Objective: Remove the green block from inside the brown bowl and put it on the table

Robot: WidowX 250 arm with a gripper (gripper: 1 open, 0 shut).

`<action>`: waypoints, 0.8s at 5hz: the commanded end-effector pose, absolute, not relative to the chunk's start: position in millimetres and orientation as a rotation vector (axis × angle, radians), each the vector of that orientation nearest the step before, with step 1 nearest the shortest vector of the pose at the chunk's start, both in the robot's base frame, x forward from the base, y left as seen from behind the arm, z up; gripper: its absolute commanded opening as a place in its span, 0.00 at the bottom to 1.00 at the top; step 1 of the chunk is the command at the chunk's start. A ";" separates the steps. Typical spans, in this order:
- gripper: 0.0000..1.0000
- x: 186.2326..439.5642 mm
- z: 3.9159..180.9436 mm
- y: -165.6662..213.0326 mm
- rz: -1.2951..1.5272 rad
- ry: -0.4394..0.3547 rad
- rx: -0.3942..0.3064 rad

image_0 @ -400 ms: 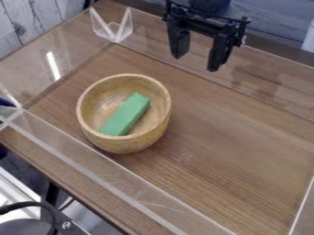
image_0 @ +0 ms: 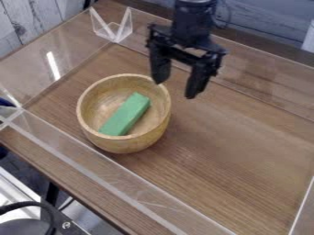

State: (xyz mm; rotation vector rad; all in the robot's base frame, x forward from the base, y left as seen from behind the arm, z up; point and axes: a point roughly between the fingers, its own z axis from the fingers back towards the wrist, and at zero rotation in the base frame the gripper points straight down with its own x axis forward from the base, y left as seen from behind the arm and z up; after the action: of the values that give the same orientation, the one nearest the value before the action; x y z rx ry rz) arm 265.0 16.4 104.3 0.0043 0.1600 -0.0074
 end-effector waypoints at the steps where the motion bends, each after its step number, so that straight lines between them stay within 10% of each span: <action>1: 1.00 257.8 118.0 34.8 -0.016 0.083 0.020; 4: 1.00 241.5 104.5 77.6 -0.008 0.078 0.029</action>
State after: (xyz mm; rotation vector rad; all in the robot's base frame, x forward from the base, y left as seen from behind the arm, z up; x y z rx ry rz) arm 236.3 74.2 92.9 0.0106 0.1303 -0.0131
